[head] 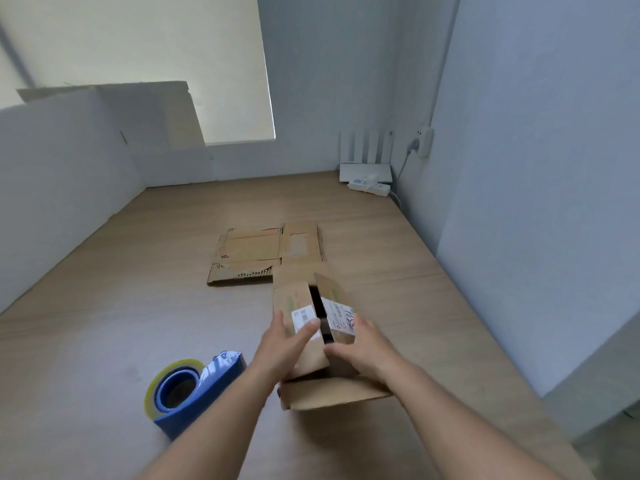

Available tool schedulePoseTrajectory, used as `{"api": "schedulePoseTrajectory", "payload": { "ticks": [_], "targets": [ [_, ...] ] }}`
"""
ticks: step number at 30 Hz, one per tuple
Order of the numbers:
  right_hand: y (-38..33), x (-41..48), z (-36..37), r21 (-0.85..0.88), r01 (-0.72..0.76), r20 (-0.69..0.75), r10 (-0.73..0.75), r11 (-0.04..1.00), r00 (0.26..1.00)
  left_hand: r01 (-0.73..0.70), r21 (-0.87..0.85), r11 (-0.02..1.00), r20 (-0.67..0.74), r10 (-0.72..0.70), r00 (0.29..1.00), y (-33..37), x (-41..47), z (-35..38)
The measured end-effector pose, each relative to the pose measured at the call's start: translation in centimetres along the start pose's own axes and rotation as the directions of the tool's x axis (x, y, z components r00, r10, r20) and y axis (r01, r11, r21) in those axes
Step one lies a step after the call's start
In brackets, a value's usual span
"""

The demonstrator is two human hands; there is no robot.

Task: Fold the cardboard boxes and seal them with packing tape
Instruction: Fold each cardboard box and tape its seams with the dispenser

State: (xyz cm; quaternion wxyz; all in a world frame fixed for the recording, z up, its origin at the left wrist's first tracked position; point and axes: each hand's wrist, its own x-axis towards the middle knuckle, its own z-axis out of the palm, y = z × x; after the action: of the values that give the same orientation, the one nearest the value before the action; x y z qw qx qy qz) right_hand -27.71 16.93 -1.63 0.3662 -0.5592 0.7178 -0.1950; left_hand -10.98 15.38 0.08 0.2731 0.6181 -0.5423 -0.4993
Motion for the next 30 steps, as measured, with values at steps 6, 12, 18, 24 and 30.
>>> {"api": "schedulePoseTrajectory", "payload": {
  "ticks": [6,12,18,24,30],
  "targets": [
    [1.7,-1.3,-0.3,0.178,0.013,0.04,-0.02,0.984,0.999,0.075,0.341,0.937,-0.033,-0.068,0.997,-2.9,-0.1,1.6],
    [2.2,-2.3,-1.8,-0.012,0.058,-0.167,-0.06,0.998,0.984,0.195,0.648,0.736,-0.154,-0.124,0.98,-3.3,-1.7,2.6],
    [2.8,-2.0,-3.2,-0.066,0.05,-0.225,-0.063,0.997,0.972,0.157,0.106,0.982,-0.208,-0.132,0.969,-2.3,-2.9,0.7],
    [2.2,-2.8,-4.1,-0.105,0.163,-0.345,-0.19,0.981,0.919,0.103,-0.168,0.98,-0.246,-0.143,0.959,-1.5,-5.5,0.1],
    [-1.8,-5.3,-4.9,-0.162,0.32,-0.497,-0.357,0.933,0.791,-0.044,0.009,0.999,-0.416,0.044,0.908,-0.4,-9.0,-2.3]
  ]
}}
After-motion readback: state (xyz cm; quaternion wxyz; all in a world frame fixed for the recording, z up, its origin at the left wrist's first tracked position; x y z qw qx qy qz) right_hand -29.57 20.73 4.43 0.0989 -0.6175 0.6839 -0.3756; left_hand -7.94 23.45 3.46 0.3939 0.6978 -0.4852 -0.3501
